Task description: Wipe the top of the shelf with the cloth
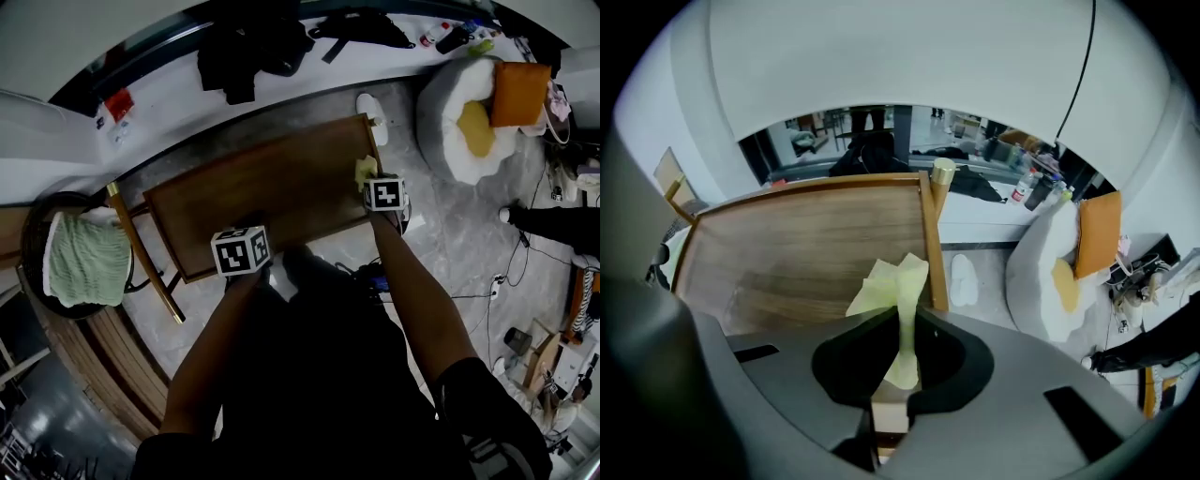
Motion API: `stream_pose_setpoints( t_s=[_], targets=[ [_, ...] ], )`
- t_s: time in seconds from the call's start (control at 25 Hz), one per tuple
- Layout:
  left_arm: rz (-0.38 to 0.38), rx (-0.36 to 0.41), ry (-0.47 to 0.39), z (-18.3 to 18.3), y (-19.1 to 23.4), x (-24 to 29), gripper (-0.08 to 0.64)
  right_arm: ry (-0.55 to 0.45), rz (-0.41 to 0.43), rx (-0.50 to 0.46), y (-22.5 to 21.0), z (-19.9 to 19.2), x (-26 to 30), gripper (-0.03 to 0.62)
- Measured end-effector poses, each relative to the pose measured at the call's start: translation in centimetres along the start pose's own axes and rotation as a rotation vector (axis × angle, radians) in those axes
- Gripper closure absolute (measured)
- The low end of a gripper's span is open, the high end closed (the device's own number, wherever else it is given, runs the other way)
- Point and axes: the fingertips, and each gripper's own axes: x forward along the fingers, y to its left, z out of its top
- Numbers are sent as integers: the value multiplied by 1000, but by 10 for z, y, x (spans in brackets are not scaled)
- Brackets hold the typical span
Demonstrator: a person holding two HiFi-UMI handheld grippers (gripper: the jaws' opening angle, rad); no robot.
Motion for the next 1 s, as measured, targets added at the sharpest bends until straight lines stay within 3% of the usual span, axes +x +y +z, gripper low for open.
stream_pose_setpoints(
  t_s=[0.08,0.2,0.48,0.72,1.0],
  targets=[
    [-8,-8,-14,-3,7,-15,545,-27,12,25,12,4,-8,548],
    [-23,-13,-34,-5,19,-44,545,-125,113,36,64,27,-32,548],
    [-27,-38,-113,-13,78,-145,545,-226,463,-32,284,45,-81,548],
    [32,-76,-128,-42,145,-201,545,-154,691,-147,455,7,-91,548],
    [94,-128,-110,-79,193,-227,545,-4,727,-285,544,-50,-69,548]
  ],
)
